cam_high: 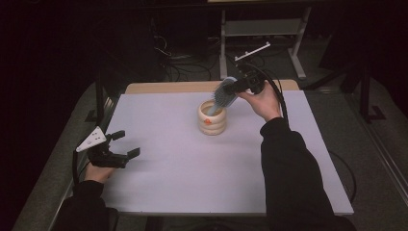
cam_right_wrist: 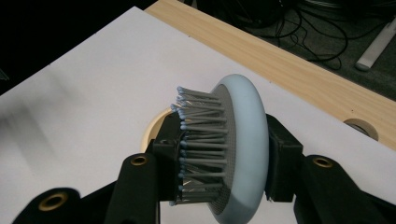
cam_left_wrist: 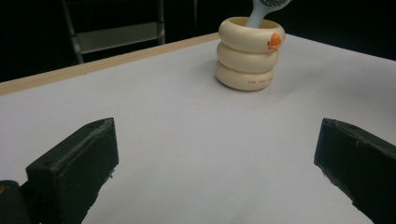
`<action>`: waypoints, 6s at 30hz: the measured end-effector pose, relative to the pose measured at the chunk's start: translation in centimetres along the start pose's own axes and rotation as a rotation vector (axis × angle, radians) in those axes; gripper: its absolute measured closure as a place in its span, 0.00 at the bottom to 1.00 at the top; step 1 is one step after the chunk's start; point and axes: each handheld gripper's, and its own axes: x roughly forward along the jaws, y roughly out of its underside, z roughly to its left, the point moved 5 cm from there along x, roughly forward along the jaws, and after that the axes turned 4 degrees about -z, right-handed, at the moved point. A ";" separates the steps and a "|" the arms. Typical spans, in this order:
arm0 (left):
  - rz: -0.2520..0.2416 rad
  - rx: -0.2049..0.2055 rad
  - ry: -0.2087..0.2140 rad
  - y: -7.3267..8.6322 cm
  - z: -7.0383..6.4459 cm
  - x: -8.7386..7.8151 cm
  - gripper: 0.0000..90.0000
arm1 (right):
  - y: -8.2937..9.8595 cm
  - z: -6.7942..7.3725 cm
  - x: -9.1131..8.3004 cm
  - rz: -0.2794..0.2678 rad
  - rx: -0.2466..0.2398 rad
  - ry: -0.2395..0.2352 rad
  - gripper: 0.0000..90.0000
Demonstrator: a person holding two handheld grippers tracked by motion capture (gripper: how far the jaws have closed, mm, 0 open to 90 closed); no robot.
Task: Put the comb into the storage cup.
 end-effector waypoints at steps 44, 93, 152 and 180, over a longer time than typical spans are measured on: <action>0.003 -0.014 0.024 0.1 -0.3 0.2 0.00 | 1.1 -1.5 1.0 -0.057 0.052 0.048 0.00; 0.021 -0.016 0.028 0.3 -0.4 0.3 0.00 | 6.7 -2.0 -3.8 -0.172 -0.002 0.005 0.00; 0.028 -0.018 0.035 0.3 -0.5 0.4 0.00 | 17.8 -2.6 -7.0 -0.203 0.009 0.027 0.00; 0.032 -0.031 0.042 0.4 -0.5 0.4 0.00 | 22.2 -1.9 -9.1 -0.249 0.000 0.039 0.00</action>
